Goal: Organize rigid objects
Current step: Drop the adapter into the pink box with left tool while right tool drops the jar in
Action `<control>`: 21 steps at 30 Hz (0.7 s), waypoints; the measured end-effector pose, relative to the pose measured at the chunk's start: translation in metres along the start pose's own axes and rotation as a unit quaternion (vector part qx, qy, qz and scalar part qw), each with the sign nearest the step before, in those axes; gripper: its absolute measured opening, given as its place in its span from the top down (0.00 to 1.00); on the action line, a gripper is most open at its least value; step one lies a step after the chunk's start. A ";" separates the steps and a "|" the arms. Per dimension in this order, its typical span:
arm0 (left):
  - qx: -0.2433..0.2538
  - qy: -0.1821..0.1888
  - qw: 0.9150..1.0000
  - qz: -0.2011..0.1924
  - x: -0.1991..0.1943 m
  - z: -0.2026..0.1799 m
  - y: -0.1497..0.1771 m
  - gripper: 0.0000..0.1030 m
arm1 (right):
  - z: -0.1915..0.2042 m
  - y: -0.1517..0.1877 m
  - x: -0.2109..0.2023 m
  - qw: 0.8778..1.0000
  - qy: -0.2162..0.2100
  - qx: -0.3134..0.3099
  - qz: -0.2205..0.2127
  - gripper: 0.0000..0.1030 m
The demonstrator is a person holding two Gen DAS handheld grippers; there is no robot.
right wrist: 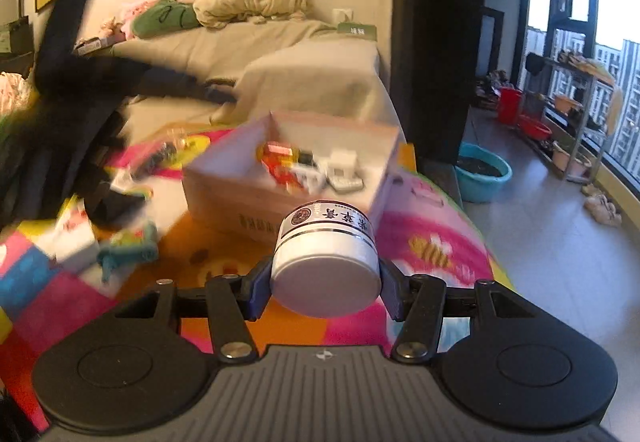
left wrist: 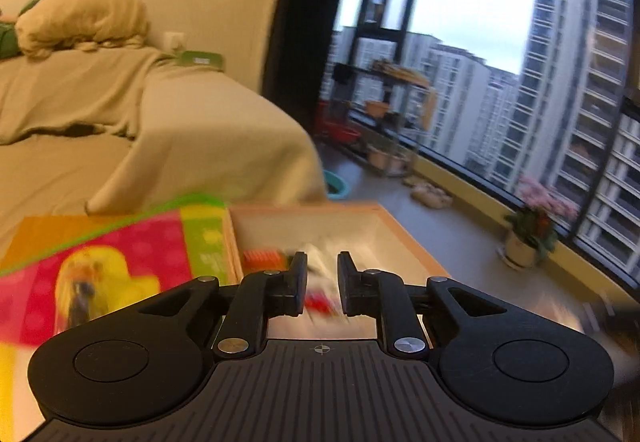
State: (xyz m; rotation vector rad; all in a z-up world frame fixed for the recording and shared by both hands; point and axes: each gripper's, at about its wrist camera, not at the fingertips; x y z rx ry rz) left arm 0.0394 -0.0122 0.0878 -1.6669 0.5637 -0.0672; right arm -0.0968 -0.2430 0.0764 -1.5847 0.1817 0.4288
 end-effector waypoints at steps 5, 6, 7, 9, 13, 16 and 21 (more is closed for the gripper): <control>0.005 0.051 0.998 0.036 -0.039 -0.014 0.047 0.83 | -0.004 -0.051 0.043 1.000 0.006 -0.007 0.014 0.47; 0.006 0.056 0.998 0.043 -0.043 -0.016 0.054 0.83 | -0.005 -0.062 0.058 1.000 0.009 -0.004 0.030 0.47; 0.007 0.059 0.997 0.048 -0.048 -0.016 0.061 0.83 | -0.006 -0.069 0.072 0.999 0.014 -0.001 0.046 0.47; 0.014 0.065 0.996 0.054 -0.060 -0.016 0.072 0.83 | -0.005 -0.080 0.102 0.996 0.016 -0.004 0.091 0.47; 0.021 0.072 0.996 0.049 -0.080 -0.009 0.081 0.83 | 0.002 -0.086 0.154 0.979 0.019 -0.008 0.204 0.47; 0.021 0.064 0.997 0.040 -0.091 0.001 0.080 0.83 | 0.009 -0.083 0.178 0.964 0.044 -0.018 0.260 0.47; 0.026 0.030 0.999 0.029 -0.111 0.020 0.081 0.83 | 0.015 -0.091 0.178 0.972 0.066 -0.027 0.225 0.37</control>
Point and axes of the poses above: each gripper's, at about its wrist camera, not at the fingertips, and x roughly the way its jaws point, z to its left, y to its underside, and after that the axes turned 10 degrees about -z, right-handed
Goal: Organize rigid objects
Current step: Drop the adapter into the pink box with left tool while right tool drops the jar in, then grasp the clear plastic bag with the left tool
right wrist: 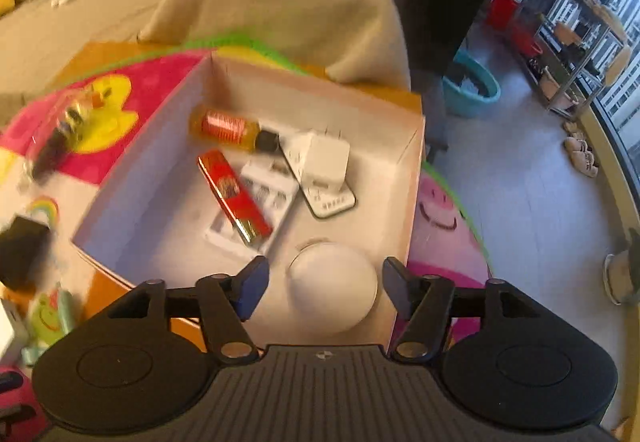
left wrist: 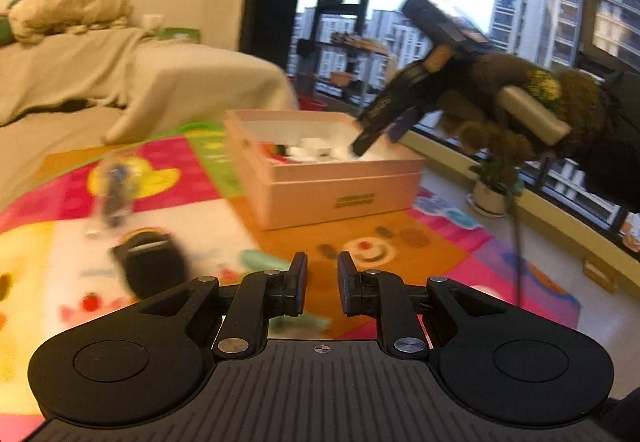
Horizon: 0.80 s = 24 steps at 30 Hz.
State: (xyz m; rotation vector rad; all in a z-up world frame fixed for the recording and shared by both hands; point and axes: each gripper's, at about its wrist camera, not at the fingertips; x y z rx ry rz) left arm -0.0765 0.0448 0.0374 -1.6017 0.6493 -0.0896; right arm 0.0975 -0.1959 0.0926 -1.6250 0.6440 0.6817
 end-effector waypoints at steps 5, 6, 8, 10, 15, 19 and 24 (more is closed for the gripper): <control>-0.030 -0.057 0.998 -0.004 -0.006 0.026 0.001 0.83 | -0.003 0.012 -0.031 0.997 -0.001 0.024 -0.074 0.37; -0.039 -0.069 0.997 -0.009 -0.007 0.031 -0.001 0.83 | -0.001 0.019 -0.039 0.995 -0.003 0.021 -0.096 0.37; -0.061 -0.101 0.993 -0.026 -0.009 0.044 -0.007 0.83 | 0.007 0.037 -0.060 0.989 -0.006 0.011 -0.148 0.29; -0.081 -0.132 0.987 -0.045 -0.008 0.059 -0.017 0.83 | 0.014 0.060 -0.078 0.980 -0.015 0.005 -0.198 0.22; -0.093 -0.178 0.979 -0.041 0.030 0.105 -0.056 0.83 | 0.034 0.110 -0.082 0.973 -0.085 0.013 -0.212 0.20; -0.077 -0.222 0.972 0.023 0.088 0.138 -0.076 0.83 | 0.050 0.136 -0.065 0.975 -0.125 0.041 -0.182 0.20; -0.096 -0.225 0.966 0.084 0.143 0.165 -0.067 0.75 | 0.055 0.148 -0.050 0.974 -0.146 0.067 -0.160 0.20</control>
Point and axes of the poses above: each gripper's, at about its wrist camera, not at the fingertips, and x roughly the way its jaws point, z to its left, y to its underside, and after that the axes turned 10 degrees about -z, right-handed
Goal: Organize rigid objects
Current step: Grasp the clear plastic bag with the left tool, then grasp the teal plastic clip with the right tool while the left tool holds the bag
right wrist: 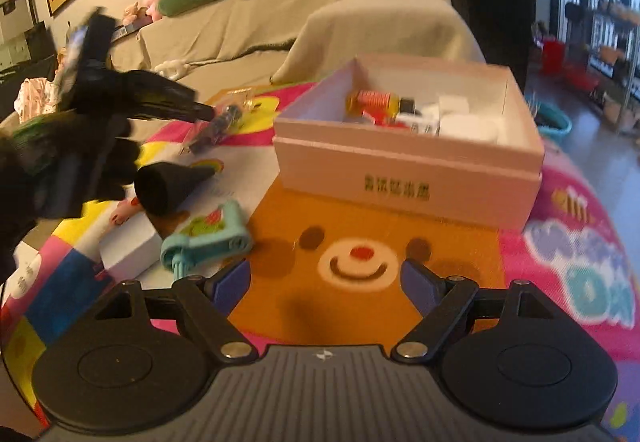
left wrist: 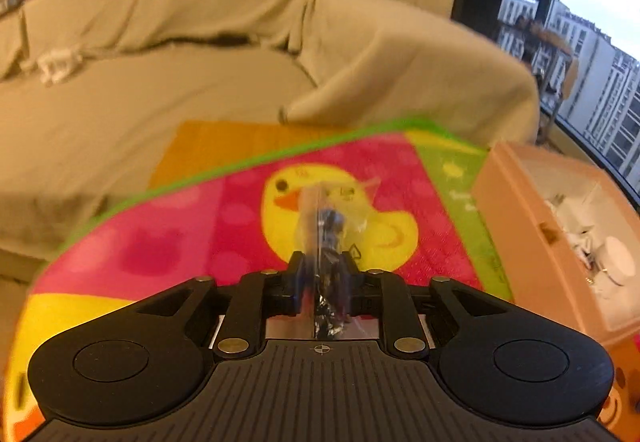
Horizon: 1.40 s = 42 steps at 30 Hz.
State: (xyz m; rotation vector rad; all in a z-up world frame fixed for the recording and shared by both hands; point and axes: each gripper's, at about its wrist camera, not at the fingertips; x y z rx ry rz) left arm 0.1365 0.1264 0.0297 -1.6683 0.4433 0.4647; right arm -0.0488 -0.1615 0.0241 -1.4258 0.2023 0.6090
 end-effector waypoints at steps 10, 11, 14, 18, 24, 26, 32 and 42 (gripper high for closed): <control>-0.007 0.046 0.999 0.007 -0.022 0.021 0.021 0.78 | 0.014 0.023 0.002 0.999 0.008 -0.044 0.003 0.16; -0.003 0.049 0.999 0.007 -0.034 0.025 0.029 0.78 | 0.013 0.023 0.002 0.999 0.006 -0.041 0.003 0.16; 0.000 0.060 0.998 0.008 -0.071 0.036 0.052 0.78 | 0.010 0.022 0.002 0.999 0.001 -0.035 0.003 0.15; -0.036 0.076 0.996 0.010 -0.119 0.048 0.083 0.78 | 0.011 0.022 0.002 0.999 0.002 -0.037 0.004 0.15; -0.090 0.117 0.989 0.003 -0.158 0.036 0.118 0.78 | 0.015 0.023 0.002 0.999 -0.009 -0.048 0.006 0.15; -0.084 0.123 0.989 0.000 -0.161 0.025 0.122 0.78 | 0.018 0.023 0.000 0.998 -0.016 -0.055 0.008 0.15; -0.091 0.162 0.983 0.009 -0.153 0.000 0.128 0.78 | 0.043 0.026 -0.003 0.995 -0.058 -0.083 0.019 0.15; -0.073 0.141 0.987 0.001 -0.161 -0.025 0.135 0.78 | 0.029 0.008 0.015 0.975 0.150 -0.160 -0.019 0.15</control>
Point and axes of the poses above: each gripper's, at about its wrist camera, not at the fingertips, and x roughly the way its jaws point, z to its left, y to its underside, and after that the axes turned 10 degrees about -z, right-handed
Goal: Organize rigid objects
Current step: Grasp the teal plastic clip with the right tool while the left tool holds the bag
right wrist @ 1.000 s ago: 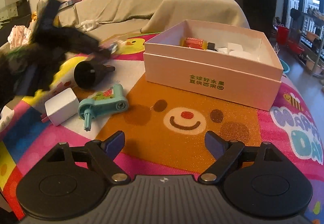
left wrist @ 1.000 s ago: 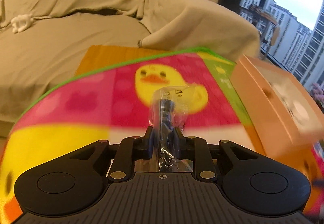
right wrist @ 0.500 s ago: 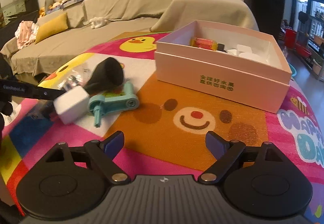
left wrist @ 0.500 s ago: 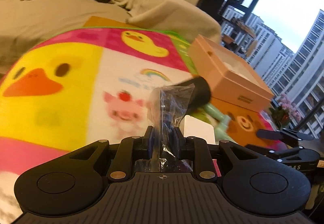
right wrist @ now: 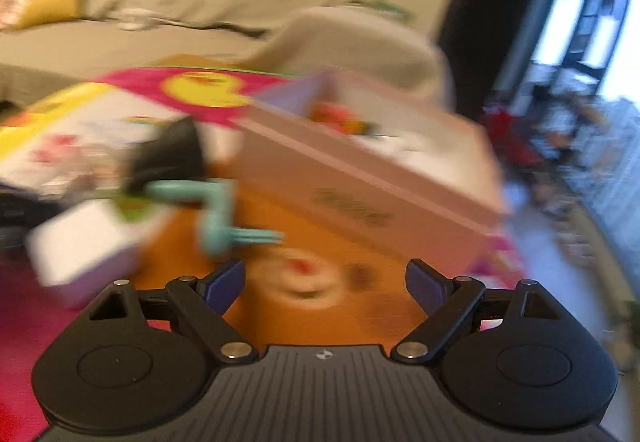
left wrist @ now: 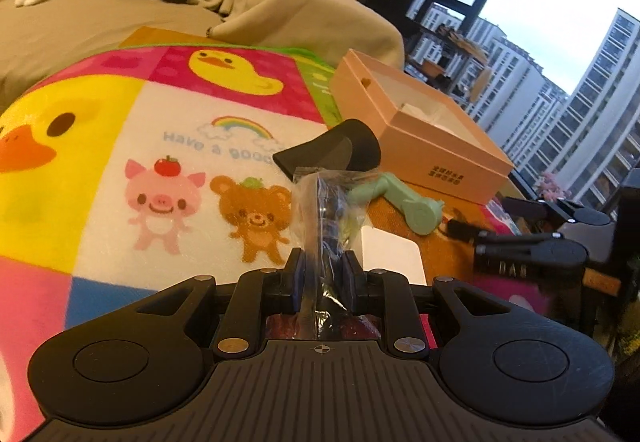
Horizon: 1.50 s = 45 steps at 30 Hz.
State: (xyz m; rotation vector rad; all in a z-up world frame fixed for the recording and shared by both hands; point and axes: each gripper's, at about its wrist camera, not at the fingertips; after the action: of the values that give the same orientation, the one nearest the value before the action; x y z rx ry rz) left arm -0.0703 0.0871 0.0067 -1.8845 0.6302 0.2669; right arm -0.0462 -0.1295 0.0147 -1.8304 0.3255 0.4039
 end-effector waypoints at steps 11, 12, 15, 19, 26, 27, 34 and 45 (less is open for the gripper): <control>0.041 -0.015 0.999 -0.013 0.007 -0.021 0.007 0.77 | -0.023 -0.011 0.001 0.981 -0.123 0.145 0.025 0.15; 0.038 -0.012 0.999 -0.013 0.007 -0.020 0.007 0.77 | -0.016 -0.013 0.006 0.984 -0.118 0.133 0.026 0.15; 0.034 -0.011 0.999 -0.014 0.007 -0.018 0.007 0.77 | -0.007 -0.014 0.015 0.991 -0.079 0.108 0.030 0.15; 0.034 -0.009 0.999 -0.018 0.007 -0.017 0.008 0.77 | -0.018 -0.008 0.020 0.996 0.001 0.078 0.033 0.14; 0.026 -0.006 0.999 -0.021 0.006 -0.015 0.009 0.77 | -0.032 -0.002 0.002 0.988 -0.053 0.141 0.023 0.14; 0.026 -0.006 0.999 -0.022 0.006 -0.015 0.009 0.77 | -0.031 -0.004 0.001 0.984 -0.078 0.157 0.020 0.14; 0.033 -0.011 0.999 -0.022 0.004 -0.017 0.010 0.77 | 0.014 -0.020 0.009 0.991 -0.107 0.074 -0.001 0.14; 0.105 -0.039 0.994 0.015 0.029 -0.031 -0.014 0.71 | 0.003 -0.021 -0.002 0.991 -0.113 0.073 0.010 0.31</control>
State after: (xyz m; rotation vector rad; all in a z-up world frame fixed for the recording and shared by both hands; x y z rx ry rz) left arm -0.0420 0.0545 0.0172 -1.6552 0.6100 0.2818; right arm -0.0399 -0.1209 0.0328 -1.6218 0.2103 0.5810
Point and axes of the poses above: each gripper's, at about its wrist camera, not at the fingertips, and x roughly the way its jaws point, z to its left, y to its underside, and after that the axes turned 10 degrees about -z, right-handed
